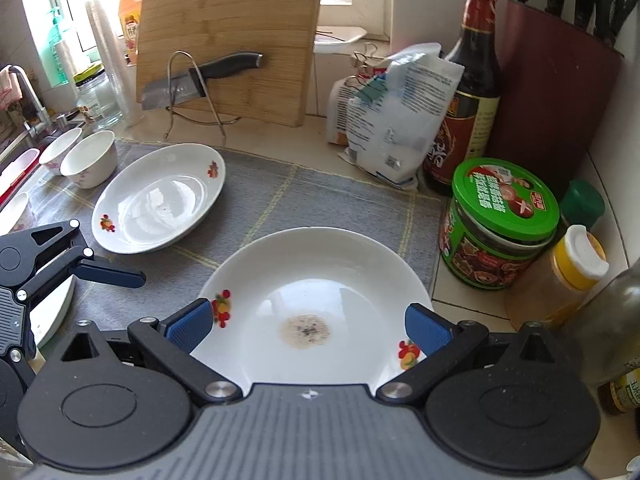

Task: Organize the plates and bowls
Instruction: 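Lower the stained plate onto the towel beside the green jar, open right tool, then move the right tool back to the white plate in the middle, then grip the rim of the middle white plate with the right tool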

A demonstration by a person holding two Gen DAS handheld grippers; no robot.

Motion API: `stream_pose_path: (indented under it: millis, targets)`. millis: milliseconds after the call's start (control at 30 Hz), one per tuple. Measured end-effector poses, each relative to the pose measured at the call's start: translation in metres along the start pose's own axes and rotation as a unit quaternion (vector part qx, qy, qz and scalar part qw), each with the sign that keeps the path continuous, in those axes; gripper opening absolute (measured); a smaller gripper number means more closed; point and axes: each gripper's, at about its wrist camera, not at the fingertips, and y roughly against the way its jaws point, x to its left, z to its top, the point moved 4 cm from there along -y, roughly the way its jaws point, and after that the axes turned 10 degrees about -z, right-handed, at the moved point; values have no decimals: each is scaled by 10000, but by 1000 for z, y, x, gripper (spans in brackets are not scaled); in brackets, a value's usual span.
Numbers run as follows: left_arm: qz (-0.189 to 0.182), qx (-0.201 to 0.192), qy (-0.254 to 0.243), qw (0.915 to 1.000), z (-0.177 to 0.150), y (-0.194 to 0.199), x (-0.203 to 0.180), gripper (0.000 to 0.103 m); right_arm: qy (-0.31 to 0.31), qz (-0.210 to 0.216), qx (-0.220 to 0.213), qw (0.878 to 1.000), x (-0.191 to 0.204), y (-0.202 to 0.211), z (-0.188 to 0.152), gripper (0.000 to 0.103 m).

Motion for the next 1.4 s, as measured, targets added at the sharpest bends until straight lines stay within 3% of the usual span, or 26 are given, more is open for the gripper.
stream_pose_path:
  millis: [367, 600, 800, 1133, 1400]
  targets:
    - [768, -554, 817, 9922, -32, 61, -7, 102, 4, 355, -394, 9986, 58, 24, -4, 103]
    - [1442, -890, 1205, 9782, -66, 106, -3, 102, 457, 554, -557, 9959, 113, 31, -10, 103]
    - [1909, -948, 1576, 9642, -108, 146, 7, 102, 822, 885, -489, 9915, 165, 25, -19, 103]
    - [1926, -457, 1930, 9610, -193, 176, 26, 102, 671, 1215, -33, 9903, 223, 2, -36, 103]
    - [1469, -199, 1782, 9728, -226, 165, 52, 102, 422, 1197, 182, 9917, 246, -10, -33, 103]
